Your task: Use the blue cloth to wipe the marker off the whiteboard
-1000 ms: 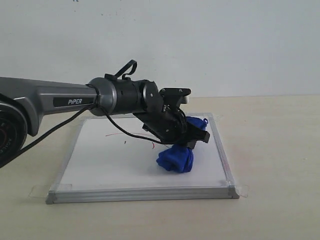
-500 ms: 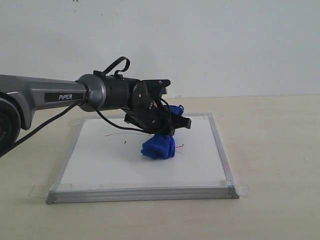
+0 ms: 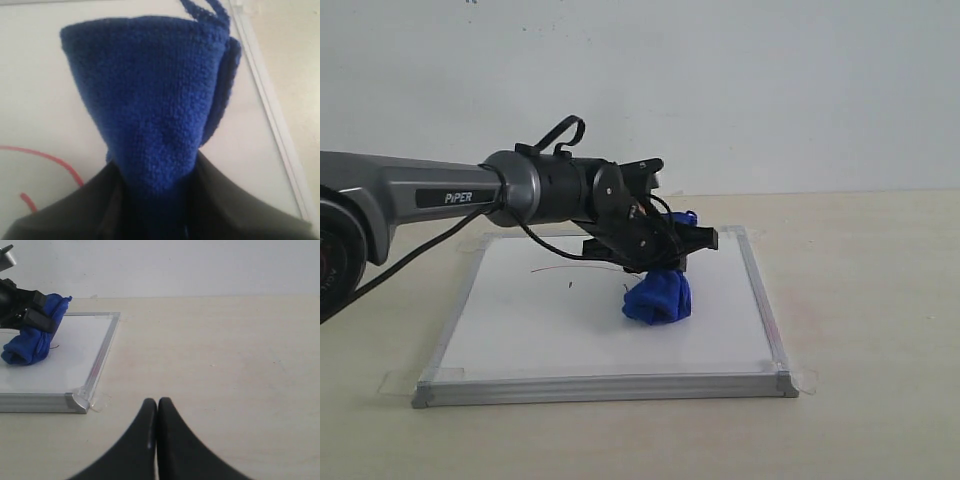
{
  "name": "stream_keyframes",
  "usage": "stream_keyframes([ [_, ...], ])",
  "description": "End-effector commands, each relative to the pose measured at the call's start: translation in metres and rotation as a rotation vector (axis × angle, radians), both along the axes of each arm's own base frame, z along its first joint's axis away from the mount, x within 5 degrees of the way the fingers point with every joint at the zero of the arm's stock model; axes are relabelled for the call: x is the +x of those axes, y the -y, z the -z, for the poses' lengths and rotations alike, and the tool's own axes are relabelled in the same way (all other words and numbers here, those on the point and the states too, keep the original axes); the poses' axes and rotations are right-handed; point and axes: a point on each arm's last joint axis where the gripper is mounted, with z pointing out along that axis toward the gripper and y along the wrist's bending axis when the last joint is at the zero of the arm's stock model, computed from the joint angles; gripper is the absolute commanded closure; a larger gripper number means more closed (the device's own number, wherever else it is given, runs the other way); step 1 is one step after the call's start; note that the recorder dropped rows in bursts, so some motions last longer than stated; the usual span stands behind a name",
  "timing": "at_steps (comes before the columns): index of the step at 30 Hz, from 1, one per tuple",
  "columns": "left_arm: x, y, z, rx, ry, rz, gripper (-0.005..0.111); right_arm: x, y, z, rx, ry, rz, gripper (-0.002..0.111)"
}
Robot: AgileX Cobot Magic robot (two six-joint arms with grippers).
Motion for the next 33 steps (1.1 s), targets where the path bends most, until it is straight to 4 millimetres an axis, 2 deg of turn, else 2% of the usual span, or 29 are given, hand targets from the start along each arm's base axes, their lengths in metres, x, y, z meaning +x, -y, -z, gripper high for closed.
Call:
stream_keyframes([
  [1,-0.009,0.017,-0.001,-0.008,0.005,0.037,0.103,0.0,0.0,-0.001,-0.004,0.011,-0.001,0.109],
  [4,-0.011,0.027,-0.002,0.01,0.068,0.095,0.103,0.0,0.0,-0.001,-0.004,0.011,-0.001,0.109],
  [8,-0.008,0.03,0.0,0.053,0.146,0.153,0.103,0.0,0.0,-0.001,-0.004,0.011,-0.001,0.109],
  [16,-0.003,0.013,0.007,0.131,0.122,0.17,0.103,0.0,0.0,-0.001,-0.004,0.011,-0.001,0.109],
  [23,0.005,-0.012,0.016,0.144,0.052,0.119,0.103,0.0,0.0,-0.001,-0.004,0.011,-0.001,0.109],
  [28,0.021,-0.057,0.023,0.104,-0.028,-0.051,0.103,0.0,0.0,-0.001,-0.004,0.011,-0.001,0.109],
  [30,0.025,-0.067,0.023,0.096,-0.021,-0.079,0.103,0.0,0.0,-0.001,-0.004,0.011,-0.001,0.109],
  [33,0.023,-0.061,0.025,0.074,-0.035,-0.082,0.103,0.0,0.0,-0.001,-0.004,0.011,-0.001,0.109],
])
